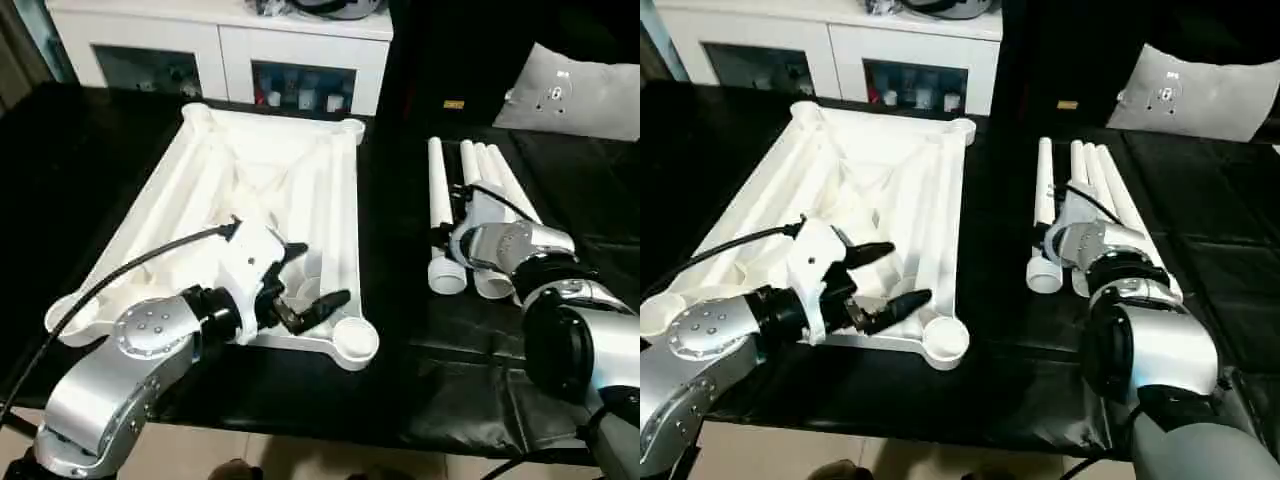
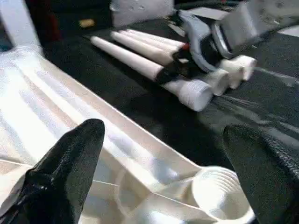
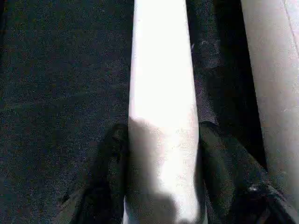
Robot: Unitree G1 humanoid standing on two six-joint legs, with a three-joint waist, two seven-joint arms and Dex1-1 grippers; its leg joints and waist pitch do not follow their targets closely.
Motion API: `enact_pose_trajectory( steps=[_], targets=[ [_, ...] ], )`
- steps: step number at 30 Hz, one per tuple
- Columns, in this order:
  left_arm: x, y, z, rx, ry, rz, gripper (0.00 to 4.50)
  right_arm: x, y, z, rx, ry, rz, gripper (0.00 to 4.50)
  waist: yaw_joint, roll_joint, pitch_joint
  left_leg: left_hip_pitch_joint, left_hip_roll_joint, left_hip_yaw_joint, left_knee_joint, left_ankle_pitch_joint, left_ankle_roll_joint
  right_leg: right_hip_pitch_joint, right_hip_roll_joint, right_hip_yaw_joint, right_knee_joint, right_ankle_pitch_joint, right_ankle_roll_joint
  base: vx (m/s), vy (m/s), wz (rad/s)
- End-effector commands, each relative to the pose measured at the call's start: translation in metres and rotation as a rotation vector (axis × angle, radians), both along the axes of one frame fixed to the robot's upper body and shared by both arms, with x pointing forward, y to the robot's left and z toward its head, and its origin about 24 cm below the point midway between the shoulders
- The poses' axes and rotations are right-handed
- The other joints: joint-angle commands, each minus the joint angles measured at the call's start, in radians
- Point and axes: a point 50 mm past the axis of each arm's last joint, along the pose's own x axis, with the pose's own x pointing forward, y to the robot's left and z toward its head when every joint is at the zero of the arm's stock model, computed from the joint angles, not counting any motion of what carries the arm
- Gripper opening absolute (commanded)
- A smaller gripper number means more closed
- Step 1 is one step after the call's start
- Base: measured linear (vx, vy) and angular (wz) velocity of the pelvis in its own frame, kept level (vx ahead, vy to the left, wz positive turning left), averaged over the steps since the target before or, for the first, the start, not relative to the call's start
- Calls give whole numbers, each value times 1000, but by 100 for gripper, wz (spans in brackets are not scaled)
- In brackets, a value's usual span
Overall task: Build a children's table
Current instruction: Pick table leg
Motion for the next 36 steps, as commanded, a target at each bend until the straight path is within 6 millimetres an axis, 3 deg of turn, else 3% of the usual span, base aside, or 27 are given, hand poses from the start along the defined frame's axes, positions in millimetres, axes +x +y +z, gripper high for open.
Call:
enact_pose_trajectory(
  steps=[1,3,4,5,7,8,9,10,12,13,14,15,18,19,23,25,26,28,36],
  targets=[
    [5,1,12,25,-94,56,450,14,-4,25,21,-174,-28,188,2,4,-72,14,59,-11,-63,-59,2,47,-83,47,-61,4,-234,0,0,0],
    [8,3,15,35,-115,75,450,18,-5,33,48,-283,-53,188,5,10,-75,13,59,-12,-61,-51,5,48,-84,48,-58,25,-234,0,0,0],
    [9,4,15,33,-113,76,450,18,-5,34,62,-292,-58,187,5,6,-75,11,58,-10,-61,-43,10,49,-83,48,-59,39,-234,0,0,0],
    [13,4,15,28,-111,91,450,19,-4,35,111,-308,-58,187,8,16,-74,10,56,-12,-60,-28,19,49,-81,47,-54,69,-241,0,0,0],
    [25,6,17,8,-106,152,450,20,1,44,245,-387,-30,187,8,20,-75,15,55,-10,-60,-45,28,47,-74,46,-59,85,-245,0,0,0],
    [29,6,17,1,-103,175,450,20,2,46,288,-413,-18,187,8,17,-77,13,57,-13,-61,-44,29,51,-77,46,-56,91,-251,0,0,0],
    [33,7,19,-15,-99,195,450,20,4,49,312,-445,5,187,12,28,-78,14,58,-15,-61,-44,29,51,-81,45,-55,89,-261,0,0,0],
    [34,7,19,-21,-98,201,450,20,4,50,320,-456,13,187,10,22,-76,12,57,-13,-62,-45,34,52,-80,45,-60,92,-262,0,0,0],
    [44,3,30,-151,-63,212,450,14,12,63,441,-605,132,186,15,37,-75,12,55,-13,-61,-40,33,56,-80,46,-60,115,-272,0,0,0],
    [47,1,36,-205,-51,209,450,9,15,69,507,-664,184,186,24,33,-83,15,60,-20,-61,-30,38,60,-83,45,-54,155,-282,0,0,0],
    [50,-1,40,-248,-43,202,450,4,17,73,562,-710,229,186,25,29,-81,14,56,-16,-62,-28,46,61,-80,45,-59,159,-280,0,0,0],
    [54,-4,47,-307,-41,183,450,-5,21,78,626,-764,301,186,29,35,-81,15,59,-19,-62,-38,52,59,-84,45,-59,148,-290,0,0,0],
    [58,-9,58,-382,-43,133,450,-19,27,83,692,-825,411,186,41,31,-82,17,61,-19,-62,-27,66,61,-86,46,-62,141,-280,0,0,0],
    [65,-15,69,-471,-26,100,450,-35,33,87,768,-876,521,186,49,31,-79,19,59,-16,-62,-27,70,58,-85,47,-68,119,-274,0,0,0],
    [77,-25,85,-606,12,65,450,-58,44,89,854,-910,667,186,61,31,-75,22,64,-20,-67,-69,48,57,-92,47,-79,17,-257,0,0,0],
    [80,-30,93,-672,31,40,450,-66,48,90,887,-918,714,186,57,29,-69,18,62,-23,-72,-97,26,57,-95,47,-85,-62,-247,0,0,0],
    [82,-33,97,-718,45,28,450,-73,51,91,909,-923,750,186,62,28,-71,23,62,-21,-70,-98,20,56,-94,48,-90,-76,-240,0,0,0],
    [84,-37,103,-775,66,-1,450,-82,57,91,937,-923,799,186,61,33,-72,20,62,-25,-72,-91,19,56,-93,46,-90,-71,-232,0,0,0],
    [73,-46,110,-847,95,-166,450,-94,66,86,907,-888,870,186,60,32,-70,17,61,-27,-75,-91,7,55,-94,46,-93,-93,-213,0,0,0]
  ],
)
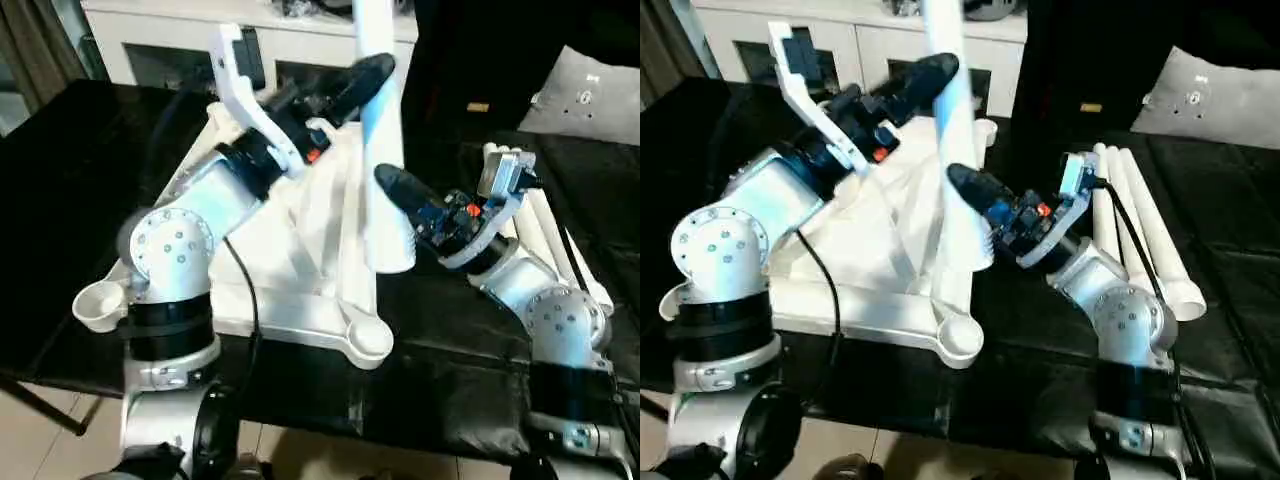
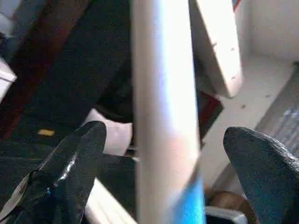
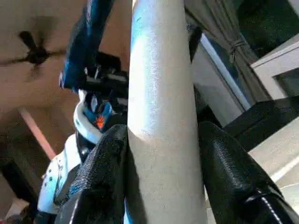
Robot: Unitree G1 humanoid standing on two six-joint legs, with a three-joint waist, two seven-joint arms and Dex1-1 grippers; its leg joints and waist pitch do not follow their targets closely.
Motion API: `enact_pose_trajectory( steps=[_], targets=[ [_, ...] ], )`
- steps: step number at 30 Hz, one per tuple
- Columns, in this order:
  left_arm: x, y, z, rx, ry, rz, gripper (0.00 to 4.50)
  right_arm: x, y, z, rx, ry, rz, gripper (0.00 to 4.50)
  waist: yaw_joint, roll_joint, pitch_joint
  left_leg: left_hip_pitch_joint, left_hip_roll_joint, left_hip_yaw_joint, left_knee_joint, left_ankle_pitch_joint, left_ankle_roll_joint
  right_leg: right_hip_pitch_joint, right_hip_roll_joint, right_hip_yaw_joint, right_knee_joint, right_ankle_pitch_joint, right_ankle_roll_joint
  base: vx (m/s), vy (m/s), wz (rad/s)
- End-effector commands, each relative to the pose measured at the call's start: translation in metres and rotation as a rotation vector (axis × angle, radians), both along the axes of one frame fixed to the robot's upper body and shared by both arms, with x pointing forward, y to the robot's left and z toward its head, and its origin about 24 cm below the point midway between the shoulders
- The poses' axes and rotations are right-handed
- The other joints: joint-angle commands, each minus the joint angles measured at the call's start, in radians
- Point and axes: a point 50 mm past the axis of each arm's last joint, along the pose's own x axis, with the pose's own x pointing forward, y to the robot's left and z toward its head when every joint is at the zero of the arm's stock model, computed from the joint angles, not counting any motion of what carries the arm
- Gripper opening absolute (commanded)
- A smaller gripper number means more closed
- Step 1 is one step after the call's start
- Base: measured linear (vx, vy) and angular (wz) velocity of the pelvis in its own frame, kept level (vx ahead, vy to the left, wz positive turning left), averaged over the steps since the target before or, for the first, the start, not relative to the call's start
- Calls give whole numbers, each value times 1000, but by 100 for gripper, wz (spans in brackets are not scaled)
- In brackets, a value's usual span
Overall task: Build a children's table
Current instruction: Pick table leg
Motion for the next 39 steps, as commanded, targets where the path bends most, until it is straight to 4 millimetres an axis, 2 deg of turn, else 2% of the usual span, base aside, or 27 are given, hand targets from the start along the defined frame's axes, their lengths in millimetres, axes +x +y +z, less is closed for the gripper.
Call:
enact_pose_trajectory(
  steps=[1,4,5,6,7,8,10,12,15,17,18,21,22,23,25,26,27,28,30,31,39],
  targets=[
    [-9,-6,5,12,-57,-83,450,-6,2,4,-28,-35,24,186,3,11,-73,15,61,-28,-76,-94,-1,52,-93,49,-90,-99,-208,0,0,0],
    [-10,-8,0,51,-56,-82,450,-7,5,2,-71,-36,16,186,1,12,-73,15,63,-30,-79,-93,-4,52,-92,49,-88,-87,-198,0,0,0],
    [-10,-8,0,53,-56,-82,432,-7,5,2,-73,-37,15,186,1,12,-73,15,63,-30,-79,-93,-4,52,-92,49,-88,-87,-198,0,0,0],
    [-9,-9,-6,114,-57,-38,421,-6,9,0,-163,-58,-17,186,1,16,-71,16,65,-31,-80,-102,-10,50,-92,49,-91,-99,-190,0,0,0],
    [-8,-9,-7,132,-58,-24,413,-6,10,-1,-181,-63,-28,186,-1,13,-71,17,64,-30,-81,-104,-14,51,-92,50,-92,-102,-180,0,0,0],
    [-7,-8,-10,156,-48,10,410,-5,12,0,-201,-75,-50,186,-1,19,-72,17,64,-30,-81,-107,-17,49,-93,51,-92,-108,-178,0,0,0],
    [-5,-8,-13,191,-35,42,401,-3,14,1,-220,-82,-76,186,-3,16,-72,18,65,-30,-81,-108,-22,49,-92,51,-92,-103,-177,0,0,0],
    [-3,-8,-18,243,-23,103,377,1,17,1,-249,-85,-144,186,-4,18,-72,18,64,-30,-83,-110,-23,49,-92,51,-93,-103,-179,0,0,0],
    [1,-6,-19,264,-19,258,367,5,24,0,-282,-106,-236,186,-7,20,-73,17,68,-31,-83,-106,-27,48,-93,51,-91,-73,-180,0,0,0],
    [2,-6,-19,272,-23,279,355,6,26,-1,-293,-110,-249,186,-7,19,-74,17,67,-32,-83,-101,-26,50,-92,51,-89,-48,-186,0,0,0],
    [2,-7,-20,272,-17,314,332,6,30,-4,-311,-130,-266,186,-7,22,-75,17,68,-31,-83,-93,-23,50,-92,51,-86,-27,-189,0,0,0],
    [1,-9,-21,258,-3,339,321,6,36,-7,-336,-163,-283,186,-8,20,-74,14,67,-30,-82,-92,-17,51,-93,51,-86,-1,-199,0,0,0],
    [1,-10,-21,258,0,345,310,6,38,-7,-341,-170,-287,186,-8,17,-74,14,68,-30,-82,-89,-11,52,-93,52,-85,7,-202,0,0,0],
    [1,-10,-21,258,3,349,293,6,39,-8,-343,-174,-288,186,-7,19,-74,14,67,-30,-81,-87,-9,52,-94,52,-84,9,-204,0,0,0],
    [1,-11,-22,252,12,366,286,7,41,-8,-349,-183,-294,186,-7,19,-72,14,67,-30,-82,-100,-4,52,-94,53,-87,-14,-202,0,0,0],
    [1,-11,-23,245,27,389,276,8,42,-8,-354,-192,-304,186,-9,14,-72,14,68,-29,-83,-103,-4,51,-94,53,-88,-20,-201,0,0,0],
    [2,-10,-23,242,35,405,262,8,43,-8,-356,-197,-313,186,-8,17,-71,15,69,-29,-84,-113,-5,50,-95,53,-90,-37,-201,0,0,0],
    [2,-10,-24,242,37,416,252,9,43,-8,-357,-200,-320,186,-9,11,-70,14,68,-29,-85,-117,-5,51,-94,53,-90,-54,-198,0,0,0],
    [2,-9,-24,243,39,425,242,10,43,-8,-358,-203,-324,186,-9,14,-70,15,68,-29,-84,-120,-4,49,-94,53,-93,-69,-190,0,0,0],
    [2,-8,-25,242,41,435,233,11,43,-8,-359,-208,-329,186,-9,11,-71,15,67,-29,-84,-115,-2,49,-94,54,-92,-69,-189,0,0,0],
    [2,-6,-25,254,32,450,190,13,45,-9,-369,-226,-341,186,-9,12,-71,14,67,-28,-82,-96,11,48,-93,54,-89,-34,-194,0,0,0]
  ],
)
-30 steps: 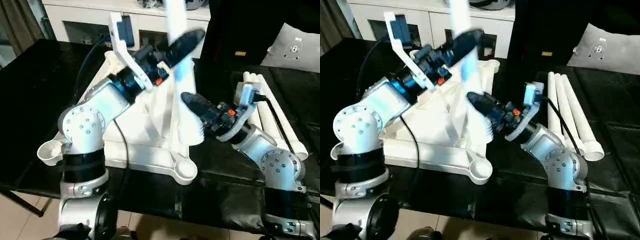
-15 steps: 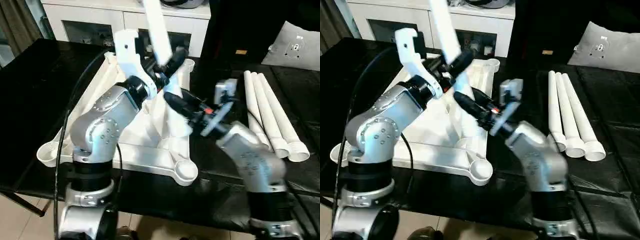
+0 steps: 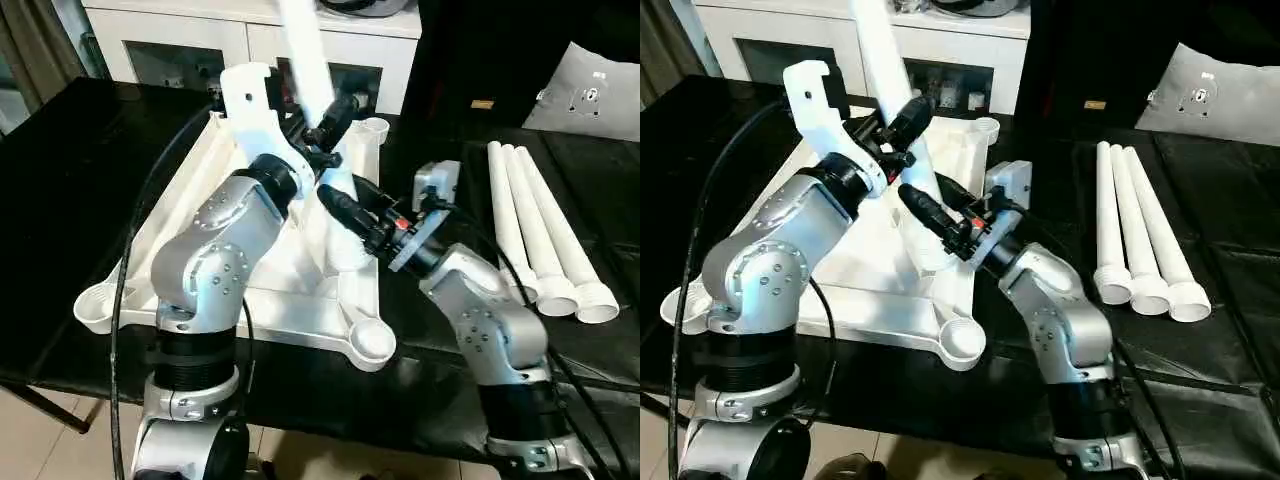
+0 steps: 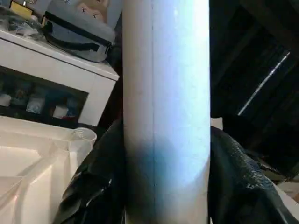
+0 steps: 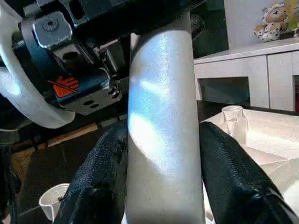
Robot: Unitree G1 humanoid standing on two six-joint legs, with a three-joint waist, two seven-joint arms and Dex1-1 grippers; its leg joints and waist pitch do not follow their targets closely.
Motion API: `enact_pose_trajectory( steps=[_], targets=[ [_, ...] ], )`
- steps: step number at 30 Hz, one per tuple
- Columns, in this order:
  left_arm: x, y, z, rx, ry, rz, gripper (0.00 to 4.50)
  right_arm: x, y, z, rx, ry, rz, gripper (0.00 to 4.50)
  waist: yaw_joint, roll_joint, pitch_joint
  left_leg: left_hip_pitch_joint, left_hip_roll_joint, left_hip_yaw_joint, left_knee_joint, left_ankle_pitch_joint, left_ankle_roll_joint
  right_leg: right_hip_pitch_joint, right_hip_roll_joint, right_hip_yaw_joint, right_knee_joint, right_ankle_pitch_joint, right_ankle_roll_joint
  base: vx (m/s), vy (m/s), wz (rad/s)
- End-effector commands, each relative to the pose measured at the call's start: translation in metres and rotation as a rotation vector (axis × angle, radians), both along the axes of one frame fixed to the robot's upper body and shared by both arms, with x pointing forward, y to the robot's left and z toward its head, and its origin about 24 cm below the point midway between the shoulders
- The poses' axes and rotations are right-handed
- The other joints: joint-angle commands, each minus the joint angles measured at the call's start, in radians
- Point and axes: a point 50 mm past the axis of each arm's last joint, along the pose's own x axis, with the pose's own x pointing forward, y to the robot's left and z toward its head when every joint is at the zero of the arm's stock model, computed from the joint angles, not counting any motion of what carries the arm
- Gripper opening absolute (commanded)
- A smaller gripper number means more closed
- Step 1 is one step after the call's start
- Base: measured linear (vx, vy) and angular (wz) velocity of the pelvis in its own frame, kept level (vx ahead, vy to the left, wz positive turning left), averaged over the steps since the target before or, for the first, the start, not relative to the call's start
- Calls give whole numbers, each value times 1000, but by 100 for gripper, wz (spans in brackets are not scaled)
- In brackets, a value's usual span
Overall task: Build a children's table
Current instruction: Pick table leg
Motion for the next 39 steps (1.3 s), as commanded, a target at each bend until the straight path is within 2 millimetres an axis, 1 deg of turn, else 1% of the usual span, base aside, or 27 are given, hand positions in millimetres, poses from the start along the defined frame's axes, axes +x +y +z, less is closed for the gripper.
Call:
enact_pose_trajectory(
  steps=[1,3,4,6,11,12,13,14,17,18,20,21,22,24,25,26,27,28,29,30,32,33,34,35,36,37,39],
  targets=[
    [-1,3,2,7,-16,18,190,1,1,5,-2,-27,-5,186,-5,9,-71,17,68,-29,-75,-99,10,48,-93,53,-76,-43,-200,0,0,0],
    [0,3,1,5,-13,17,186,1,2,5,-10,-32,1,186,-6,7,-71,19,69,-28,-76,-109,7,47,-92,54,-77,-52,-199,0,0,0],
    [0,4,0,4,-12,15,186,1,3,4,-12,-34,2,186,-6,12,-71,19,69,-30,-77,-114,3,46,-92,53,-77,-57,-198,0,0,0],
    [1,4,-1,6,-8,13,185,1,3,4,-18,-40,-2,186,-7,8,-71,18,68,-29,-77,-116,1,48,-92,53,-77,-56,-196,0,0,0],
    [2,7,-2,12,-8,7,184,2,2,7,-52,-51,-23,186,-9,9,-71,19,67,-29,-76,-108,2,47,-92,54,-77,-43,-197,0,0,0],
    [3,8,-2,17,-14,1,184,2,1,8,-62,-48,-26,186,-10,11,-71,20,68,-29,-76,-111,0,46,-91,54,-77,-46,-197,0,0,0],
    [4,11,-1,34,-20,-14,184,3,1,9,-76,-36,-21,242,-12,9,-71,20,66,-29,-77,-111,-1,47,-89,53,-77,-50,-194,0,0,0],
    [4,13,-1,42,-21,-24,184,3,0,11,-79,-39,-20,256,-12,10,-72,20,65,-29,-77,-110,-2,48,-88,53,-75,-49,-194,0,0,0],
    [6,18,-1,74,-28,-65,184,2,-4,19,-57,-42,7,268,-15,13,-72,21,65,-30,-78,-110,-7,47,-87,53,-73,-38,-189,0,0,0],
    [6,23,1,76,-43,-107,183,3,-10,27,-42,-50,23,283,-15,14,-73,22,64,-29,-77,-101,-6,48,-87,53,-72,-24,-189,0,0,0],
    [6,24,3,77,-57,-134,182,3,-12,31,-45,-59,32,301,-16,14,-73,22,63,-29,-75,-91,-6,49,-87,53,-69,-6,-196,0,0,0],
    [5,26,8,89,-89,-193,182,2,-16,35,-84,-57,77,304,-16,14,-74,22,63,-28,-75,-87,-5,49,-87,52,-68,3,-204,0,0,0],
    [4,26,9,92,-96,-209,182,2,-17,35,-107,-63,88,314,-12,15,-75,24,64,-28,-74,-78,-1,49,-87,52,-66,14,-206,0,0,0],
    [3,26,11,96,-112,-252,182,1,-19,39,-137,-76,102,338,-11,14,-75,23,64,-26,-72,-73,-2,50,-88,52,-64,26,-215,0,0,0],
    [1,25,14,99,-132,-300,182,1,-20,42,-159,-64,131,344,-12,16,-75,22,62,-26,-72,-73,0,51,-89,53,-64,25,-221,0,0,0],
    [-1,24,18,93,-152,-359,182,-2,-21,46,-170,-53,196,349,-12,14,-74,22,61,-26,-72,-77,1,52,-89,53,-66,18,-224,0,0,0],
    [-4,22,21,86,-171,-416,182,-5,-22,48,-177,-38,261,351,-9,14,-75,25,59,-26,-70,-81,6,56,-87,52,-67,4,-229,0,0,0],
    [-7,19,25,82,-195,-485,182,-8,-23,50,-178,-24,341,351,-8,15,-73,22,61,-25,-70,-81,10,55,-88,53,-66,2,-231,0,0,0],
    [-10,16,26,87,-206,-530,182,-10,-24,51,-184,-23,384,351,-7,16,-74,22,62,-25,-70,-81,12,55,-88,53,-65,4,-233,0,0,0],
    [-13,13,27,99,-220,-575,182,-11,-25,51,-199,-24,420,351,-7,11,-74,20,64,-25,-69,-78,18,56,-91,53,-66,9,-236,0,0,0],
    [-17,9,28,112,-238,-641,182,-13,-27,49,-224,-16,461,352,-5,13,-73,22,66,-24,-69,-78,18,54,-93,53,-65,-5,-243,0,0,0],
    [-20,6,30,114,-254,-680,182,-14,-28,47,-230,-9,490,352,-5,7,-74,22,65,-23,-68,-73,21,54,-91,52,-66,-7,-248,0,0,0],
    [-22,5,31,113,-263,-700,182,-15,-28,47,-231,-5,507,352,-2,10,-74,22,66,-23,-68,-73,20,54,-93,53,-66,-17,-249,0,0,0],
    [-23,4,32,108,-266,-712,182,-15,-28,45,-237,2,522,352,-2,7,-73,22,66,-22,-68,-72,20,54,-93,53,-66,-18,-249,0,0,0],
    [-23,3,32,106,-268,-721,182,-16,-29,45,-242,8,532,352,-2,8,-73,21,66,-23,-68,-72,20,55,-94,53,-66,-24,-251,0,0,0],
    [-23,0,33,117,-275,-750,182,-17,-29,43,-260,19,564,352,-2,3,-74,21,66,-23,-68,-72,20,55,-94,53,-66,-26,-251,0,0,0],
    [-24,0,33,122,-274,-766,182,-18,-29,43,-264,22,576,352,0,6,-74,22,65,-22,-67,-67,21,54,-93,53,-67,-40,-246,0,0,0]
  ],
)
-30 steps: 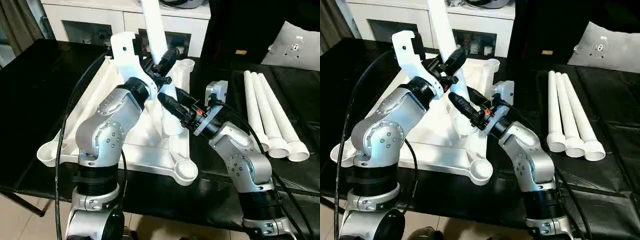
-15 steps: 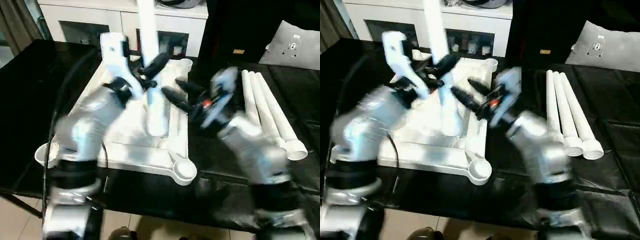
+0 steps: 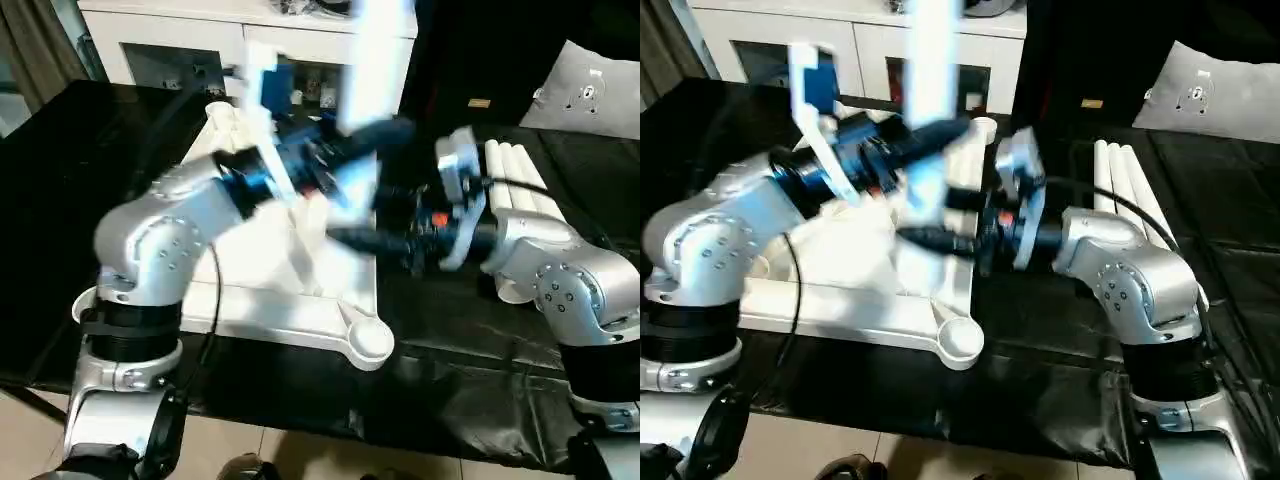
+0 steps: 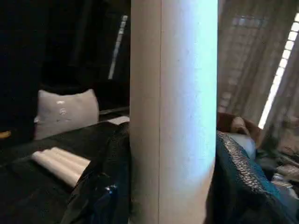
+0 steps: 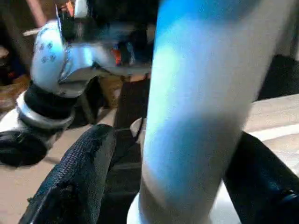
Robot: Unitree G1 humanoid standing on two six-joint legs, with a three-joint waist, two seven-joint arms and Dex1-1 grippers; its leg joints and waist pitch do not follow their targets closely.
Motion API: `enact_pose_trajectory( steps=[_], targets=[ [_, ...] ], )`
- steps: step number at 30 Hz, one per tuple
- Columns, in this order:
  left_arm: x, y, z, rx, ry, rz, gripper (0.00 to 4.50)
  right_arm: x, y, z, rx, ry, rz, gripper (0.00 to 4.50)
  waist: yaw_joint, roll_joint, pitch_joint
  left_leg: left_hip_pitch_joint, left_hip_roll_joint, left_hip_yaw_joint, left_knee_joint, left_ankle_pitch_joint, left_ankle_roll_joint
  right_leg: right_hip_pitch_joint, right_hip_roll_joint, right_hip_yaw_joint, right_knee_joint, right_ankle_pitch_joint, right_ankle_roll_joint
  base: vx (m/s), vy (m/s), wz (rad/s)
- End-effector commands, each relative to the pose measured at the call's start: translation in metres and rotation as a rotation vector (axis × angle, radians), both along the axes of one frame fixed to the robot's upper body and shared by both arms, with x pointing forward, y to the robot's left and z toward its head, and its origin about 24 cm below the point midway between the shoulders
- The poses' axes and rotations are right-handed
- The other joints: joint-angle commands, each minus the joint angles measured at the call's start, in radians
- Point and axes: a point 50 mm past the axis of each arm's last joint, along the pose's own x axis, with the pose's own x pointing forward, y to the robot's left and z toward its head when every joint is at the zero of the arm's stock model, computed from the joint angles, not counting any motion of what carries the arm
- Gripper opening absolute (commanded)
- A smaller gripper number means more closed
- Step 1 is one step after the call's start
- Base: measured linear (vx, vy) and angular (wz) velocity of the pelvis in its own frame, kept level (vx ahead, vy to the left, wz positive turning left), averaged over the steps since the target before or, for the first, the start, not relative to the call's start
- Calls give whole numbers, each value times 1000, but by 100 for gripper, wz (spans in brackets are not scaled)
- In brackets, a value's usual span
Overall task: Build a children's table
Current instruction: Pick table leg
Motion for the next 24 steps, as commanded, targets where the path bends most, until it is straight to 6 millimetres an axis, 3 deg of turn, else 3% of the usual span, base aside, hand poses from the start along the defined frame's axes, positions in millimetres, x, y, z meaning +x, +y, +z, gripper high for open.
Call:
enact_pose_trajectory(
  steps=[1,10,17,24],
  targets=[
    [-4,-5,8,21,-46,-65,182,-1,2,2,-6,8,48,335,0,-1,-75,20,65,-23,-67,-68,21,52,-93,53,-69,-46,-243,0,0,0],
    [-5,-8,7,43,-52,-115,182,2,2,-2,-49,0,60,273,0,2,-78,19,65,-23,-64,-45,26,54,-92,51,-62,-5,-254,0,0,0],
    [-7,-9,3,73,-55,-146,182,2,2,-2,-52,-5,72,197,0,4,-80,20,65,-23,-63,-46,25,55,-91,51,-61,6,-259,0,0,0],
    [-6,-10,4,65,-53,-140,182,-1,5,-6,-56,2,78,190,1,3,-81,20,65,-24,-63,-42,28,56,-92,50,-59,15,-264,0,0,0]
  ],
)
